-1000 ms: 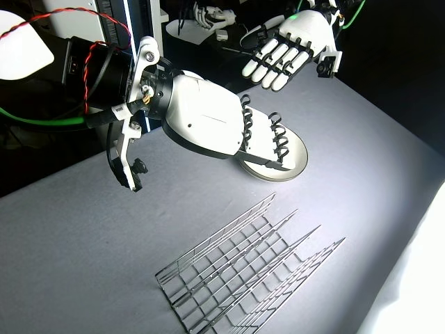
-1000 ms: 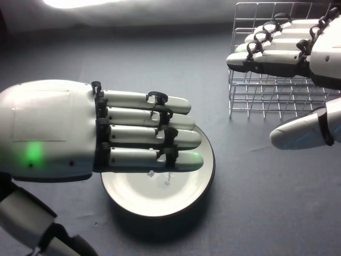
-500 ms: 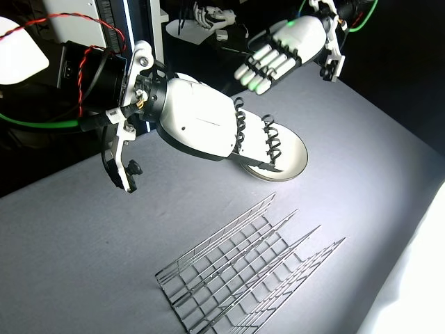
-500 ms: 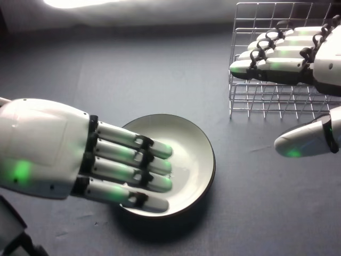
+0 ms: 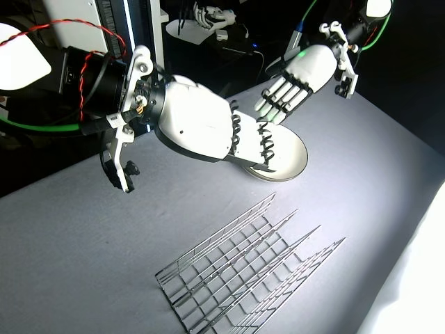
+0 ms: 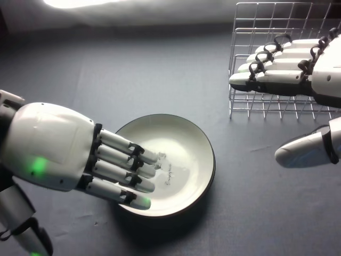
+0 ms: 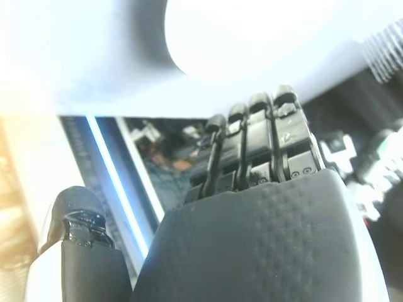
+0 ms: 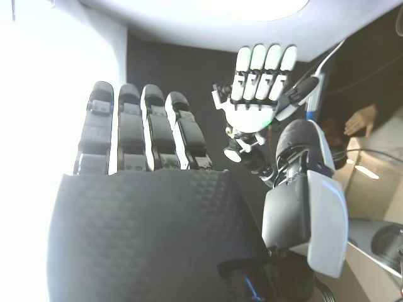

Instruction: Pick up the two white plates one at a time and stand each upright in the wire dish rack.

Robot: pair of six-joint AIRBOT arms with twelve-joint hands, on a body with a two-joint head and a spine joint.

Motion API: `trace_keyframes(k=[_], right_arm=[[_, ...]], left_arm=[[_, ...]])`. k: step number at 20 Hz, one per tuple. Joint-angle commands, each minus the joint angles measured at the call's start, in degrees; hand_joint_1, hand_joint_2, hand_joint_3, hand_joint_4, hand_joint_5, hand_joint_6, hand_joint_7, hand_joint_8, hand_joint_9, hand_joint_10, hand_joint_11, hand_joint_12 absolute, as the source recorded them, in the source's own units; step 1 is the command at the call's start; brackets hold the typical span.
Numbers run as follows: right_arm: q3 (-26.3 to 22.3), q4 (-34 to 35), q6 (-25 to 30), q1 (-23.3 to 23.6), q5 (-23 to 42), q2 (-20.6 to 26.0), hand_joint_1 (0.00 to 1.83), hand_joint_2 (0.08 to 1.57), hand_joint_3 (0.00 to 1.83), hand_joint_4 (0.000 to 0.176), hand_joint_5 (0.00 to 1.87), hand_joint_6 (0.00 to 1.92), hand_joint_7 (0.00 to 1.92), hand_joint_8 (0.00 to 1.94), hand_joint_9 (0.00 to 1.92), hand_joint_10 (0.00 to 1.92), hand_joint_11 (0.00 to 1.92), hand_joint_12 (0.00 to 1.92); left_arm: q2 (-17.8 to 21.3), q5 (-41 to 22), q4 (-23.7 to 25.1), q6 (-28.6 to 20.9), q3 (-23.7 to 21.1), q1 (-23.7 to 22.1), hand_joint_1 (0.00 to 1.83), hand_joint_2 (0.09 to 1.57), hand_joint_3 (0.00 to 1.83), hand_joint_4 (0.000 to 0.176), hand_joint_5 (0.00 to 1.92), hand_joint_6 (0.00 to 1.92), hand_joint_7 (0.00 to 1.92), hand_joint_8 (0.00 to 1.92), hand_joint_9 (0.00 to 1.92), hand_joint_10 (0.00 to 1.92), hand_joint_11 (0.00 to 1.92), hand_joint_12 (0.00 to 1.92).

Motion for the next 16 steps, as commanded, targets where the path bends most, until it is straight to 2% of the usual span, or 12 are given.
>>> trace_keyframes(k=[1,5,8,13,16], right_arm=[[-0.15,1.55,0.15,0.01,5.54,0.17,0.0,1.09,0.01,0.0,0.0,0.0,0.0,0.0,0.0,0.0,0.0,0.0],[0.23,1.3,-0.08,-0.71,7.5,0.25,0.0,1.09,0.01,0.0,0.0,0.0,0.0,0.0,0.0,0.0,0.0,0.0],[1.13,-1.63,-0.08,-0.78,10.21,0.2,0.0,1.09,0.01,0.0,0.0,0.0,0.0,0.0,0.0,0.0,0.0,0.0],[1.56,-5.56,0.13,-2.36,15.62,0.39,0.0,1.09,0.01,0.0,0.0,0.0,0.0,0.0,0.0,0.0,0.0,0.0],[1.88,-5.79,-1.74,-1.93,15.98,0.16,0.0,1.09,0.0,0.0,0.0,0.0,0.0,0.0,0.0,0.0,0.0,0.0]], left_arm=[[-0.23,-0.64,-4.04,-0.11,0.74,0.06,0.0,1.0,0.02,0.0,0.0,0.0,0.0,0.0,0.0,0.0,0.0,0.0],[-2.75,1.18,-4.03,0.35,3.56,2.72,0.0,1.01,0.02,0.0,0.0,0.0,0.0,0.0,0.0,0.0,0.0,0.0],[-4.35,2.42,-4.06,1.48,5.11,4.64,0.0,0.99,0.01,0.0,0.0,0.0,0.0,0.0,0.0,0.0,0.0,0.0],[-5.76,3.3,-4.14,2.06,6.68,5.17,0.0,1.0,0.01,0.0,0.0,0.0,0.0,0.0,0.0,0.0,0.0,0.0],[-6.87,3.56,-4.14,2.22,8.5,5.28,0.0,1.01,0.02,0.0,0.0,0.0,0.0,0.0,0.0,0.0,0.0,0.0]])
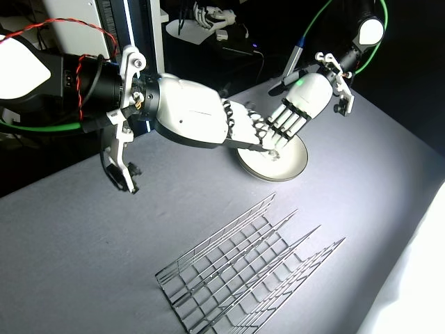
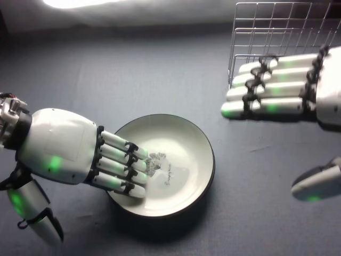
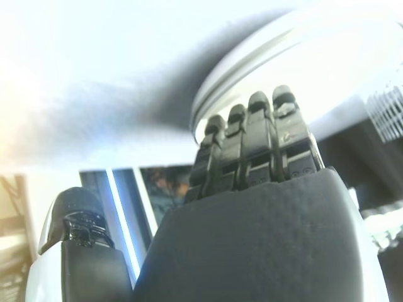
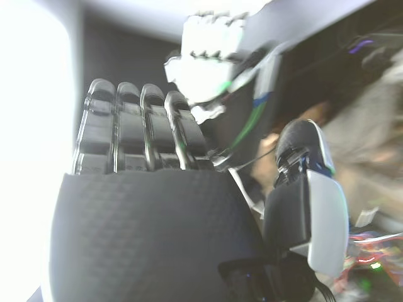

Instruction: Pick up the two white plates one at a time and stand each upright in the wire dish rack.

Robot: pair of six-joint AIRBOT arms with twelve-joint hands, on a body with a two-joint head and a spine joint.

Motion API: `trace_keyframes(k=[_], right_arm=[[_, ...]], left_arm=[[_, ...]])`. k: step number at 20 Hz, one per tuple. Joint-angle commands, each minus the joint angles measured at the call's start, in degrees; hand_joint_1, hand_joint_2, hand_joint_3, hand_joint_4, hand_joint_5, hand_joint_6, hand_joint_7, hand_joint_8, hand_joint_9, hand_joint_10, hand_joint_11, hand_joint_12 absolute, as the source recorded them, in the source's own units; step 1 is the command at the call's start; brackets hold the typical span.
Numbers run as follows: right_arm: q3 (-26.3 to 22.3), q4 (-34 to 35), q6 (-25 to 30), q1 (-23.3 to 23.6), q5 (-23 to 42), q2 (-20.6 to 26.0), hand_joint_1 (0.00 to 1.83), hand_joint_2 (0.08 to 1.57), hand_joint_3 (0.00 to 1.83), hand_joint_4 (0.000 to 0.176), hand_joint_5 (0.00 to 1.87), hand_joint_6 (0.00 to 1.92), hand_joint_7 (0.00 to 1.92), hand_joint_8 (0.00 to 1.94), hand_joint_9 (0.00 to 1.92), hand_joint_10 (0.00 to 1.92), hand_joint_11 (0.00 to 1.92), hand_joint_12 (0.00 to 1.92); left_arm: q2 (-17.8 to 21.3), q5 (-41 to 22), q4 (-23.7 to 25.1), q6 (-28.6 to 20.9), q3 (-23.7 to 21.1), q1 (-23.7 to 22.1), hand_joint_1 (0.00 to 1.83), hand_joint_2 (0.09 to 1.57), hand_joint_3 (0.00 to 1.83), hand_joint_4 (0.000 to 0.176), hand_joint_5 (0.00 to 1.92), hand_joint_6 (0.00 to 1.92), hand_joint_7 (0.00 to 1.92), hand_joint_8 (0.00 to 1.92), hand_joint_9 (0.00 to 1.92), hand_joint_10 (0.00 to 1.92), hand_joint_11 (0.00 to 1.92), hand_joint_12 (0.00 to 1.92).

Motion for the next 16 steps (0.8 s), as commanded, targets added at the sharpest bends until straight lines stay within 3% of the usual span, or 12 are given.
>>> trace_keyframes(k=[1,11,16], right_arm=[[0.54,1.93,-0.46,0.65,4.55,-0.23,0.0,1.09,0.0,0.0,0.0,0.0,0.0,0.0,0.0,0.0,0.0,0.0],[9.57,-3.89,-1.22,-0.2,16.55,-6.69,0.0,1.09,0.0,0.0,0.0,0.0,0.0,0.0,0.0,0.0,0.0,0.0],[11.71,-4.58,-1.22,-2.05,17.64,-8.68,0.0,1.1,0.01,0.0,0.0,0.0,0.0,0.0,0.0,0.0,0.0,0.0]], left_arm=[[-0.11,-1.7,-3.22,0.19,0.48,-0.1,0.0,1.01,0.02,0.0,0.0,0.0,0.0,0.0,0.0,0.0,0.0,0.0],[-1.53,-4.05,-2.26,0.04,6.8,-0.49,0.0,1.0,0.01,0.0,0.0,0.0,0.0,0.0,0.0,0.0,0.0,0.0],[-1.4,-5.43,-0.78,0.35,7.9,-0.4,0.0,1.02,0.02,0.0,0.0,0.0,0.0,0.0,0.0,0.0,0.0,0.0]])
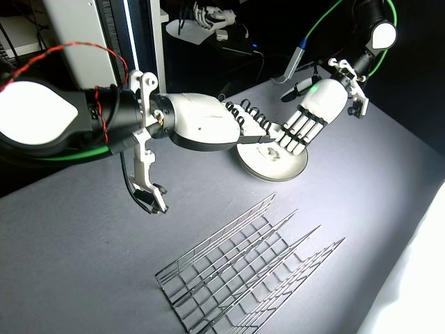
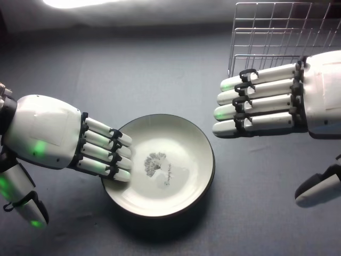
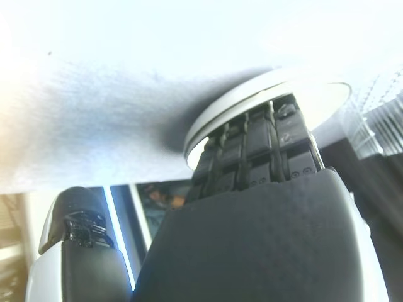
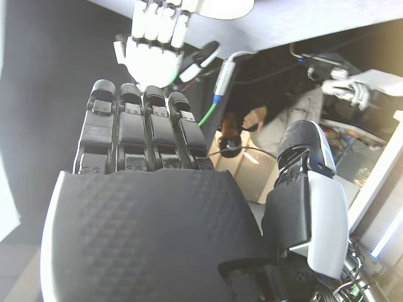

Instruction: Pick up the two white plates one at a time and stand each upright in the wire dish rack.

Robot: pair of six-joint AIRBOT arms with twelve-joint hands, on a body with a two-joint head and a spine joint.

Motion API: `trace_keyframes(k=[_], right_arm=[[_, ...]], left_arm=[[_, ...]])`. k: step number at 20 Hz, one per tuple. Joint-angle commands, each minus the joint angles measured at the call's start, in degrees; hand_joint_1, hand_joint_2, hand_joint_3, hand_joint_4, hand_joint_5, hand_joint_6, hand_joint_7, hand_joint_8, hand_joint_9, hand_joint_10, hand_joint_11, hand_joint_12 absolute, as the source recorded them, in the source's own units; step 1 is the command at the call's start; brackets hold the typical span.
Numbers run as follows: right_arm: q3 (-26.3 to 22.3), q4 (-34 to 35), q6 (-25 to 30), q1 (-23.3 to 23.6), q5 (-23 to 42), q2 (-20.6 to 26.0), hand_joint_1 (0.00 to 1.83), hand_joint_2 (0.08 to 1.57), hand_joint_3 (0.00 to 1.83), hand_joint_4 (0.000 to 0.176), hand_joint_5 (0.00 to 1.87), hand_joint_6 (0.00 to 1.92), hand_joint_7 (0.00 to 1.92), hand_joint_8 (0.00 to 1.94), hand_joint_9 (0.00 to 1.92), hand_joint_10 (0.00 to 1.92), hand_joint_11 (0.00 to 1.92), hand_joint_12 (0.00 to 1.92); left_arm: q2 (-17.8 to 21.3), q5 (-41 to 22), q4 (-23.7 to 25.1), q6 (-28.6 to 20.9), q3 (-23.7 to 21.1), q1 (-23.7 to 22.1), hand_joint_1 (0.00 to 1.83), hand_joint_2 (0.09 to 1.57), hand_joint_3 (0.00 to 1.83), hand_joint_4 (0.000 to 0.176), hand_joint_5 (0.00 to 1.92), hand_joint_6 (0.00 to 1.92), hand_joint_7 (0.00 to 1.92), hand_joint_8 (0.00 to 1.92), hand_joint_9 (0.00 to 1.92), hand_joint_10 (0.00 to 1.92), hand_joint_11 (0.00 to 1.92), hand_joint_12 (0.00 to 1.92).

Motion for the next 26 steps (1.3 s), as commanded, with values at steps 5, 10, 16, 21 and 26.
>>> trace_keyframes(k=[5,10,16,21,26], right_arm=[[0.11,3.48,-0.17,-0.8,2.93,-0.13,0.0,1.1,0.0,0.0,0.0,0.0,0.0,0.0,0.0,0.0,0.0,0.0],[0.35,3.48,-0.4,-2.72,2.57,-0.12,0.0,1.1,0.0,0.0,0.0,0.0,0.0,0.0,0.0,0.0,0.0,0.0],[0.34,3.48,-0.39,-3.45,1.83,-0.12,0.0,1.1,0.01,0.0,0.0,0.0,0.0,0.0,0.0,0.0,0.0,0.0],[0.34,3.49,-0.39,-3.48,1.85,-0.07,0.0,1.11,0.0,0.0,0.0,0.0,0.0,0.0,0.0,0.0,0.0,0.0],[0.33,3.49,-0.39,-3.49,1.87,-0.06,0.0,1.11,0.0,0.0,0.0,0.0,0.0,0.0,0.0,0.0,0.0,0.0]], left_arm=[[-0.06,-1.84,-0.4,0.57,0.04,0.85,0.0,1.01,0.01,0.0,0.0,0.0,0.0,0.0,0.0,0.0,0.0,0.0],[-0.44,-1.5,-0.15,0.58,-0.17,1.6,0.0,1.01,0.01,0.0,0.0,0.0,0.0,0.0,0.0,0.0,0.0,0.0],[-1.1,-1.25,0.29,1.15,-0.16,2.15,0.0,1.01,0.01,0.0,0.0,0.0,0.0,0.0,0.0,0.0,0.0,0.0],[-3.08,0.84,0.26,1.22,-0.65,3.76,0.0,1.01,0.01,0.0,0.0,0.0,0.0,0.0,0.0,0.0,0.0,0.0],[-5.16,3.29,-1.38,1.25,-2.36,4.61,0.0,1.01,0.0,0.0,0.0,0.0,0.0,0.0,0.0,0.0,0.0,0.0]])
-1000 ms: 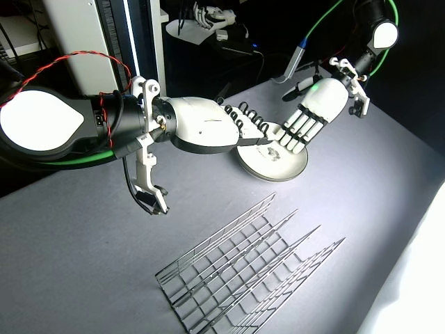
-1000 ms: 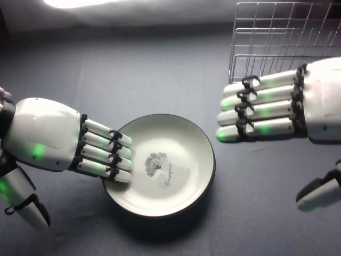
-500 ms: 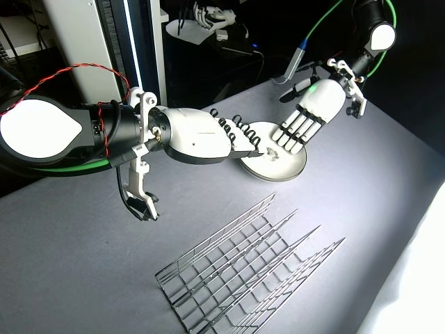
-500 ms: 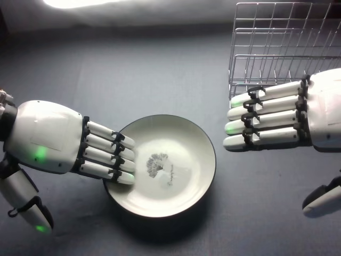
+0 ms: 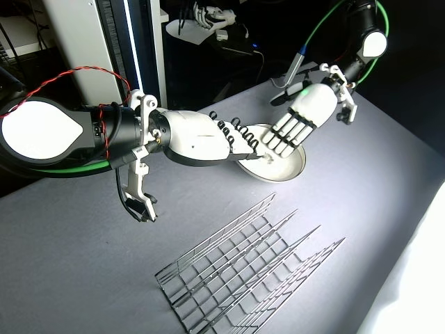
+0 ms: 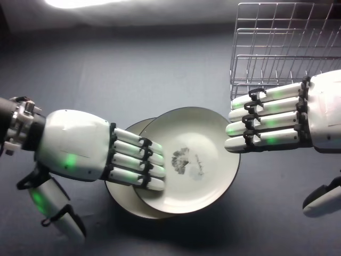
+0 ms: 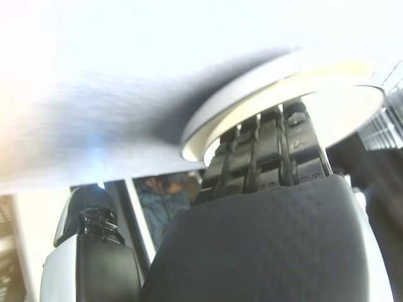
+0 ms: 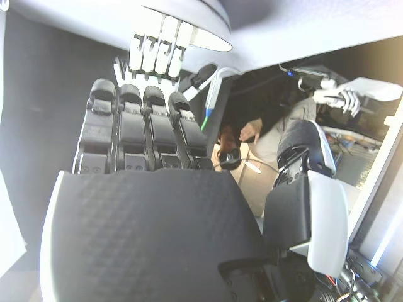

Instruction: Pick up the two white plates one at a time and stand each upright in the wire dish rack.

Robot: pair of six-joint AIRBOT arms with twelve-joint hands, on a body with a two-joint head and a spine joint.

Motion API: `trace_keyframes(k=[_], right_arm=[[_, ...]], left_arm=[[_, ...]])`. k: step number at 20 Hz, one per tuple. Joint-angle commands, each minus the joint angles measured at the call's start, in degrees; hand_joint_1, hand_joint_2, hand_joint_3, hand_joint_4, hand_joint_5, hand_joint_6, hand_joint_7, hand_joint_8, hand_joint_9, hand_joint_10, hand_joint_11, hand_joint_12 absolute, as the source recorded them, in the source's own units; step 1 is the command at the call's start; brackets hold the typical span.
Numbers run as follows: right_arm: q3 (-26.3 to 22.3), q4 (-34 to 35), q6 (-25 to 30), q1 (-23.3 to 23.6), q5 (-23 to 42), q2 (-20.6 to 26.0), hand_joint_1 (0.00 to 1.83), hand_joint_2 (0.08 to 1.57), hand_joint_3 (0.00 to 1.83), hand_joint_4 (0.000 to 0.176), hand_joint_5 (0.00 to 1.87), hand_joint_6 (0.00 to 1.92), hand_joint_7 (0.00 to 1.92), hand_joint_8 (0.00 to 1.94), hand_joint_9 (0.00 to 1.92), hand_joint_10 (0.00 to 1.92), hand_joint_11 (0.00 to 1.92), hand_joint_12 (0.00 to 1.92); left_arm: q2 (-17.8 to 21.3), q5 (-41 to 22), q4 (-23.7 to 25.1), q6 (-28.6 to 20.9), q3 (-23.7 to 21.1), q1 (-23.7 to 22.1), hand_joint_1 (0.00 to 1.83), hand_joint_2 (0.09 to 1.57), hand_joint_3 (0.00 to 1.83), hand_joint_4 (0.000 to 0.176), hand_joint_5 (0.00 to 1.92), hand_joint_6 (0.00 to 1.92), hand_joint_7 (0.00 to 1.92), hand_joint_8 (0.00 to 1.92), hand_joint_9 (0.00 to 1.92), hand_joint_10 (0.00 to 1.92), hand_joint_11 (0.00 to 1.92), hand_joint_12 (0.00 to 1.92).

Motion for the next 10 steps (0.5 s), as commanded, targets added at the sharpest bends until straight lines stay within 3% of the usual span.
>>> trace_keyframes(k=[1,10], right_arm=[[-0.02,3.36,0.09,0.37,4.21,0.23,0.0,1.11,0.0,0.0,0.0,0.0,0.0,0.0,0.0,0.0,0.0,0.0],[0.71,3.03,-0.2,2.55,3.55,-0.76,0.04,1.08,0.0,0.0,0.0,0.0,0.0,0.0,0.0,0.0,0.0,0.0]], left_arm=[[-1.44,1.57,2.87,0.13,-0.7,0.9,0.0,1.01,0.0,0.0,0.0,0.0,0.0,0.0,0.0,0.0,0.0,0.0],[-4.72,2.93,1.99,-0.28,-0.81,-1.1,0.0,1.01,0.0,0.0,0.0,0.0,0.0,0.0,0.0,0.0,0.0,0.0]])
